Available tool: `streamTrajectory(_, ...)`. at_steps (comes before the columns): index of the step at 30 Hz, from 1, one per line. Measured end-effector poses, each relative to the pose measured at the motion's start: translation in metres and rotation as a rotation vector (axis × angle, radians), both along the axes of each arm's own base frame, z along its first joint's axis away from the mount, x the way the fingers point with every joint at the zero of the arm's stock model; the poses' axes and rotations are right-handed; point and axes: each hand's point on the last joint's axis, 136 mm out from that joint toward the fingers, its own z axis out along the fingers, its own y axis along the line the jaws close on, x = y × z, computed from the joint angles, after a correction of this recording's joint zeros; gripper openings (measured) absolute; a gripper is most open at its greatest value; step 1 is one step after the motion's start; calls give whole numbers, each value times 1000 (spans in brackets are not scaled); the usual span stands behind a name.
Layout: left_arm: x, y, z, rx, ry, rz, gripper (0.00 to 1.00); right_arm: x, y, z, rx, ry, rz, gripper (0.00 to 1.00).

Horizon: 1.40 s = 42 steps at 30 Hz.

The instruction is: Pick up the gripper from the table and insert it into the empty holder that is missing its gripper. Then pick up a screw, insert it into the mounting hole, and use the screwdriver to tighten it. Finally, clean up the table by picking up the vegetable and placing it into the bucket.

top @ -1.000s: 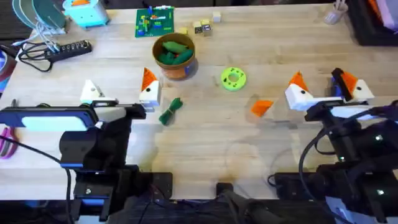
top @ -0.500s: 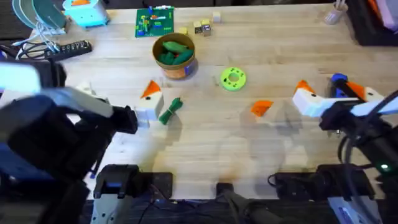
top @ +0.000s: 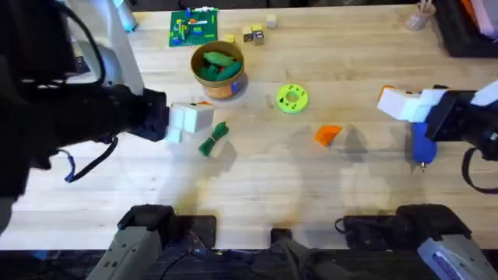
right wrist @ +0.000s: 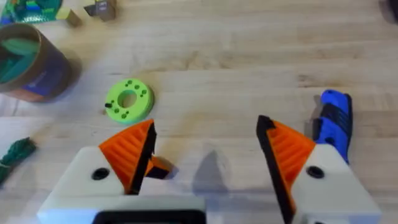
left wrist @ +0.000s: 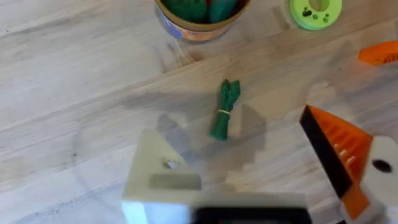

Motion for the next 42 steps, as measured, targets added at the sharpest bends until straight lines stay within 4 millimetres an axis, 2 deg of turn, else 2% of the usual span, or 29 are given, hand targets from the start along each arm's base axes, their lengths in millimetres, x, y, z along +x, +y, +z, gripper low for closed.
streamTrajectory(5,10,0,-23,5,115,-5,966,0,0,-3,0,14,0,991)
streamTrajectory(10,19,-1,-56,6,269,-11,964,0,0,-3,-1,14,-1,991)
streamTrajectory(11,20,-3,-61,7,295,-17,936,0,0,-3,-1,14,0,991)
streamTrajectory(13,20,-7,-72,16,344,-43,801,0,0,-3,-1,14,-1,991)
streamTrajectory(15,19,-14,-81,32,381,-90,596,0,0,-3,-1,15,-1,991)
streamTrajectory(18,15,-29,-90,61,407,-183,147,0,0,-3,-1,15,0,991)
streamTrajectory(19,13,-34,-91,75,406,-222,37,0,0,-3,-1,15,0,991)
streamTrajectory(25,-3,-57,-87,110,391,-356,14,0,0,-3,-1,15,-1,991)
streamTrajectory(31,-13,-67,-58,105,249,-406,13,0,0,-3,-1,15,-1,992)
streamTrajectory(32,-14,-69,-50,99,209,-410,23,0,0,-3,-1,15,0,991)
streamTrajectory(33,-14,-70,-43,92,171,-410,137,0,0,-3,-1,15,-1,991)
streamTrajectory(38,-2,-79,10,10,-94,-368,911,0,0,-3,-1,15,0,991)
streamTrajectory(39,0,-80,22,-6,-150,-360,971,0,0,-3,-1,15,0,991)
streamTrajectory(42,7,-83,57,-46,-313,-347,992,0,0,-3,-1,15,0,991)
